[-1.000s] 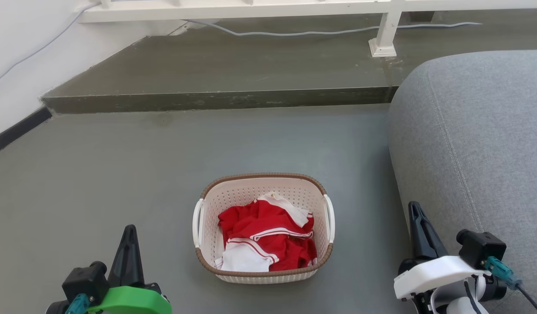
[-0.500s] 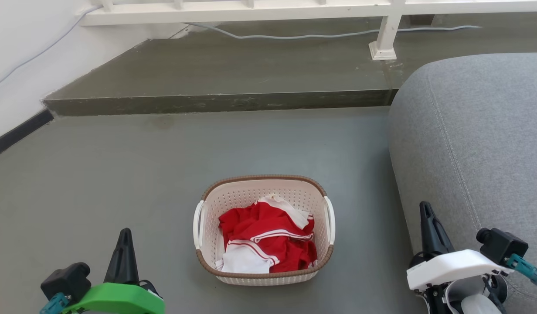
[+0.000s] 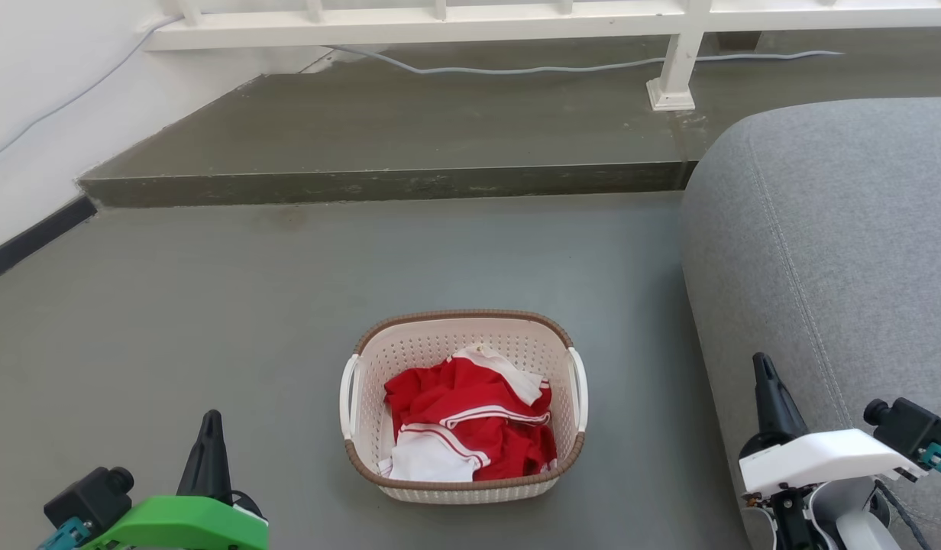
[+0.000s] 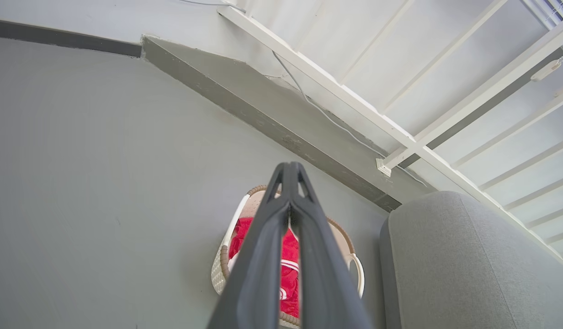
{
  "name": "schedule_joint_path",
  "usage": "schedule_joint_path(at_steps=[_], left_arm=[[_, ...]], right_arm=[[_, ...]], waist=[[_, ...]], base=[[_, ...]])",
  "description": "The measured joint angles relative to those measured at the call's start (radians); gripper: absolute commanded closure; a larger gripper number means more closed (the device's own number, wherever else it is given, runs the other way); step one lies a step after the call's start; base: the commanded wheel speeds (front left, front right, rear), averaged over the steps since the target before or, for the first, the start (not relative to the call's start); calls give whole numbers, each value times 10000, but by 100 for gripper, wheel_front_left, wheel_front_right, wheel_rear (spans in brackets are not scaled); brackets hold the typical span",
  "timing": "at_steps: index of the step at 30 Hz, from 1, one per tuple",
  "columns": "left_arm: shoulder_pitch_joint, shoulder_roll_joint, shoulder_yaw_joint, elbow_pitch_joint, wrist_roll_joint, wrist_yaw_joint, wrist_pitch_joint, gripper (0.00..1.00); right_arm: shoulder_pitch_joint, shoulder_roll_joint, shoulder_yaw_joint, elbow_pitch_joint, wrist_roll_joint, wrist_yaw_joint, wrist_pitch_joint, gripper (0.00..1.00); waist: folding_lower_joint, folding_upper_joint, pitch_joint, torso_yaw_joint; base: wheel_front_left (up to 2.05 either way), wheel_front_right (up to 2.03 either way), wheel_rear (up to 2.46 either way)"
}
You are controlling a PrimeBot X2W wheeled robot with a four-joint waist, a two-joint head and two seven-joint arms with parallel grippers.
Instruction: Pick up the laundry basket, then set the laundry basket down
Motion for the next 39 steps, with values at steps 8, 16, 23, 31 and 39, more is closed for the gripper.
schedule_joint_path(at_steps=[8,16,23,31,39], left_arm=[[-105,86,186,111,-1235,-173,280,100],[-267,127,291,316,-2293,-368,506,100],[-423,148,372,416,-3300,-518,708,100],[-486,174,552,631,-4360,-662,959,100],[-732,194,627,740,-5427,-903,1143,100]], right_arm=[[-165,-81,-247,130,1248,205,261,100],[-254,-150,-456,257,2326,376,485,100],[-449,-203,-604,391,3289,556,679,100],[-564,-272,-828,545,4391,767,905,100],[-673,-311,-1018,704,5471,993,1120,100]], waist=[[0,0,-59,8],[0,0,-114,16],[0,0,-161,22],[0,0,-216,29],[0,0,-271,36]], base=[[0,0,0],[0,0,0],[0,0,0],[0,0,0],[0,0,0]])
